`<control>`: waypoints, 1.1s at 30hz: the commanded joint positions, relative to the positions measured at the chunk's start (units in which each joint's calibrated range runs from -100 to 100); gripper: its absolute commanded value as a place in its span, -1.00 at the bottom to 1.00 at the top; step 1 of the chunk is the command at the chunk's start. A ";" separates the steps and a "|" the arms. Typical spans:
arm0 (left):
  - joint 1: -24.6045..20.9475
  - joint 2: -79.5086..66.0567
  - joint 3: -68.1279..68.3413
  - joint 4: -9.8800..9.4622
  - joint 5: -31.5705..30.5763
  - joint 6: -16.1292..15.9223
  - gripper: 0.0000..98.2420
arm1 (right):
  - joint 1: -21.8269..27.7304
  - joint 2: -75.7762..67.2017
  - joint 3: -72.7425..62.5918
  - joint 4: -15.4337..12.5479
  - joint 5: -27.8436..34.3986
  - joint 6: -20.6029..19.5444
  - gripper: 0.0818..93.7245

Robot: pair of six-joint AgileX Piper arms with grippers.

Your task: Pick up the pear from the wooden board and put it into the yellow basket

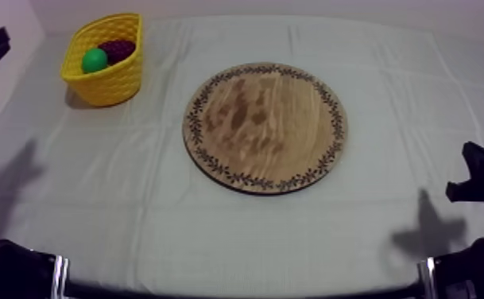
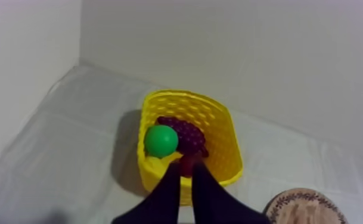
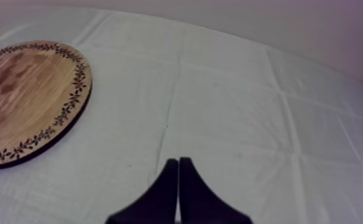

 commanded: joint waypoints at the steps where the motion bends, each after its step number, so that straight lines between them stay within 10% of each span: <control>1: -0.23 -15.13 11.50 -0.17 -0.95 0.98 -0.89 | 0.00 0.01 0.05 0.01 -0.04 0.00 -0.99; 14: -0.91 -36.20 30.42 -0.46 -4.27 0.13 -0.89 | 0.00 0.01 0.05 0.01 -0.04 0.00 -0.99; 25: -1.70 -43.96 34.32 9.57 -3.29 -10.39 -0.88 | 0.00 0.01 0.05 0.01 -0.04 0.00 -0.99; 33: -1.96 -45.07 34.41 12.90 0.73 -15.67 -0.87 | 0.07 0.01 0.05 0.01 -0.04 0.00 -0.99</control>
